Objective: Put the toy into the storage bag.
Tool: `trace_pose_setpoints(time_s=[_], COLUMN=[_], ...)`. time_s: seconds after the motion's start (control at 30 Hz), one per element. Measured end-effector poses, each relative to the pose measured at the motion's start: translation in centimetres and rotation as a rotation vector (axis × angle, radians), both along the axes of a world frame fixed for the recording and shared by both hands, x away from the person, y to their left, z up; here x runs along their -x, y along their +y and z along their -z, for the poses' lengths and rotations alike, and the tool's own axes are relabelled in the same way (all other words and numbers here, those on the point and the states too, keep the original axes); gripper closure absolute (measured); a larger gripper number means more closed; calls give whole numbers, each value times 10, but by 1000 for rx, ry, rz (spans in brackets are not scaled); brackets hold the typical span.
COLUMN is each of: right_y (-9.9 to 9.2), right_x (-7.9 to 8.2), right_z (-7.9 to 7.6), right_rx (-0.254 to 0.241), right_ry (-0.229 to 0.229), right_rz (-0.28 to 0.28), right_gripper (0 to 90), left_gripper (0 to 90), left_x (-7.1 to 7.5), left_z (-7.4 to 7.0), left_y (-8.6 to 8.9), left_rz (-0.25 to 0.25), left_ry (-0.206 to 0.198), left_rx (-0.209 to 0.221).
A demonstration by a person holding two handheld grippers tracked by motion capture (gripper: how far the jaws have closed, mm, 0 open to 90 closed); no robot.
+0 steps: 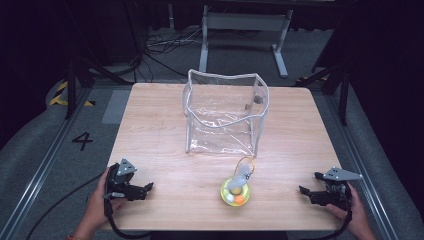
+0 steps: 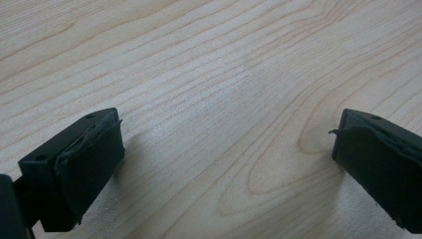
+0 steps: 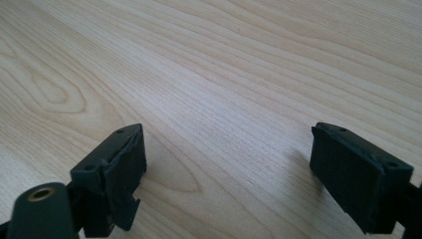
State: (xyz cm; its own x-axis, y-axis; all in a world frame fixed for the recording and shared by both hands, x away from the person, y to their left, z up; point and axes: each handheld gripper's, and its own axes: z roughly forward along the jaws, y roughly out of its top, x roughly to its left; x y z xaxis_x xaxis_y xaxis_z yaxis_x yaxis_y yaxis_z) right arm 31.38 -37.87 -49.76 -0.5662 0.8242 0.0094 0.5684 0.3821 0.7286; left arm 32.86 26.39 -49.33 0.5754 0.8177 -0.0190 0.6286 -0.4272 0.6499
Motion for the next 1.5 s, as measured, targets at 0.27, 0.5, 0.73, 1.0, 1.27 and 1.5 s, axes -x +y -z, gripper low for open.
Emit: trace_pose_setpoints(time_s=[0.27, 0.5, 0.73, 1.0, 1.27, 1.5], right_y=[1, 0, -2, 7, 20, 41], right_x=[-2, -8, -14, -18, -23, -29], right_z=[0, -5, -12, -26, -49, -72], right_rx=[-1, 30, 82, 122, 143, 173], right_ry=[3, 41, 107, 118, 113, 85], right_rz=[4, -47, -132, -186, -248, -310], right_gripper=[143, 148, 169, 201, 214, 237], left_gripper=[4, 4, 5, 5, 5, 5], left_x=[1, 2, 2, 2, 2, 2], left_z=[0, 0, 0, 0, 0, 0], left_y=[1, 2, 3, 3, 3, 3], left_rz=[10, 10, 13, 17, 17, 17], left_ry=[-3, -1, -3, 3, 3, 3], left_rx=[2, 2, -2, 0, 1, 1])
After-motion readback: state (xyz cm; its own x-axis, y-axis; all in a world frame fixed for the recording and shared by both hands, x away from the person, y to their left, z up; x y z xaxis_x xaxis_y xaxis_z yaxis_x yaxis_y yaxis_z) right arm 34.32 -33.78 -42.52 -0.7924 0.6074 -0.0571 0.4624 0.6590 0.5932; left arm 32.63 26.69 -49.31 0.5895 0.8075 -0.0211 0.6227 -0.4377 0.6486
